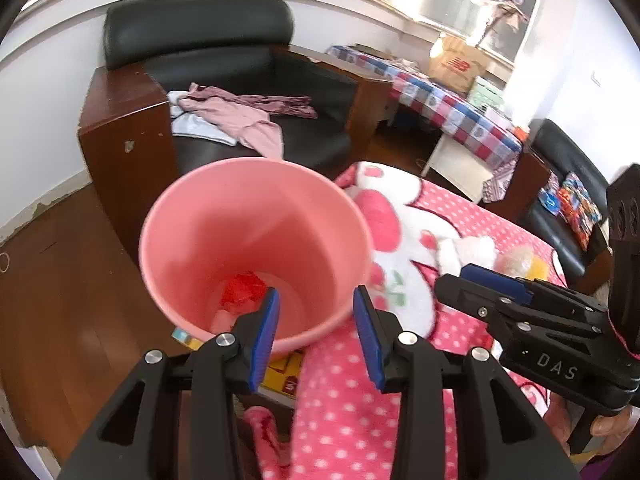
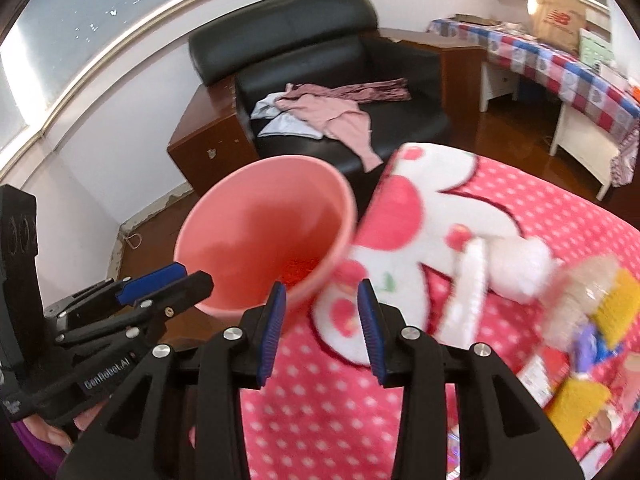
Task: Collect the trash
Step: 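Grasp the white foam strip with the left tool while the right tool grasps a yellow foam net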
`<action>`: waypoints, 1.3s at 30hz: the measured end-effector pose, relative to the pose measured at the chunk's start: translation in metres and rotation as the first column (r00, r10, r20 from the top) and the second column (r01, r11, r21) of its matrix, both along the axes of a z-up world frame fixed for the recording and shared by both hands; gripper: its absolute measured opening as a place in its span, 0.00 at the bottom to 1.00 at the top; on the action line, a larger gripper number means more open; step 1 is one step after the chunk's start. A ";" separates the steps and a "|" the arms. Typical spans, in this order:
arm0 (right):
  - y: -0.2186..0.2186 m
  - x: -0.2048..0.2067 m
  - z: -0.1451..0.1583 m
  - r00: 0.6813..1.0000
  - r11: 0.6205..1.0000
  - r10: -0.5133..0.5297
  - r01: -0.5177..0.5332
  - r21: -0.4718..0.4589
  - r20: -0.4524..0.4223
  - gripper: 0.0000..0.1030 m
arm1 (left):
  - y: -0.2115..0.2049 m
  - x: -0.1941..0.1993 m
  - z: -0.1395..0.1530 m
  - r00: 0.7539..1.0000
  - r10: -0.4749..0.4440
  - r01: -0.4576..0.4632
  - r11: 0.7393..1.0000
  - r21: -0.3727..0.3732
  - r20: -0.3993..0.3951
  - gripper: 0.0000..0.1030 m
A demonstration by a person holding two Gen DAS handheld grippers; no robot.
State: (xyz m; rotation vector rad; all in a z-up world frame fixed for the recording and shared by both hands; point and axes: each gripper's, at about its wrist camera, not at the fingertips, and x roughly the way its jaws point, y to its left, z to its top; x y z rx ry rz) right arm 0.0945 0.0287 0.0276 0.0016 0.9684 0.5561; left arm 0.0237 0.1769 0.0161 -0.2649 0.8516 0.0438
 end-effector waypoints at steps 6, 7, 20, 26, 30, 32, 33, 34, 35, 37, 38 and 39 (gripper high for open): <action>-0.049 -0.012 -0.001 0.997 0.997 -0.080 0.081 -0.008 0.021 0.37 | -0.035 0.003 0.001 0.998 -0.055 0.056 0.998 0.003 -0.010 0.36; -0.057 -0.013 -0.001 0.995 0.995 -0.095 0.095 -0.009 0.022 0.37 | -0.039 0.005 0.000 0.998 -0.062 0.062 0.998 0.001 -0.012 0.37; -0.145 -0.015 -0.014 0.969 0.969 -0.245 0.246 -0.023 0.024 0.37 | -0.101 0.045 -0.015 0.985 -0.159 0.157 0.987 -0.042 -0.066 0.45; -0.171 -0.012 -0.019 0.956 0.956 -0.294 0.294 -0.016 0.020 0.37 | -0.134 0.069 -0.026 0.975 -0.204 0.203 0.979 -0.016 -0.089 0.45; -0.187 -0.007 -0.024 0.944 0.944 -0.329 0.329 -0.007 0.005 0.38 | -0.145 0.083 -0.039 0.971 -0.208 0.209 0.978 -0.009 -0.117 0.45; -0.194 -0.004 -0.027 0.939 0.939 -0.343 0.343 -0.005 -0.004 0.38 | -0.149 0.092 -0.048 0.970 -0.202 0.203 0.979 -0.003 -0.137 0.45; -0.197 -0.002 -0.027 0.938 0.938 -0.347 0.347 -0.005 -0.006 0.39 | -0.151 0.096 -0.052 0.968 -0.201 0.204 0.979 -0.001 -0.148 0.45; -0.198 -0.001 -0.028 0.937 0.937 -0.351 0.351 -0.005 -0.007 0.39 | -0.152 0.099 -0.055 0.968 -0.200 0.202 0.979 0.000 -0.153 0.45; -0.201 0.001 -0.029 0.934 0.934 -0.357 0.357 -0.006 -0.008 0.39 | -0.153 0.101 -0.058 0.968 -0.198 0.200 0.980 0.000 -0.157 0.44; -0.206 0.005 -0.032 0.928 0.928 -0.372 0.372 -0.004 -0.014 0.39 | -0.155 0.107 -0.064 0.967 -0.190 0.193 0.981 0.003 -0.167 0.44; -0.209 0.006 -0.032 0.926 0.926 -0.377 0.377 -0.002 -0.017 0.39 | -0.156 0.110 -0.066 0.967 -0.187 0.191 0.982 0.006 -0.172 0.44; -0.211 0.008 -0.033 0.923 0.923 -0.384 0.384 0.001 -0.020 0.39 | -0.156 0.111 -0.068 0.967 -0.184 0.188 0.982 0.007 -0.175 0.44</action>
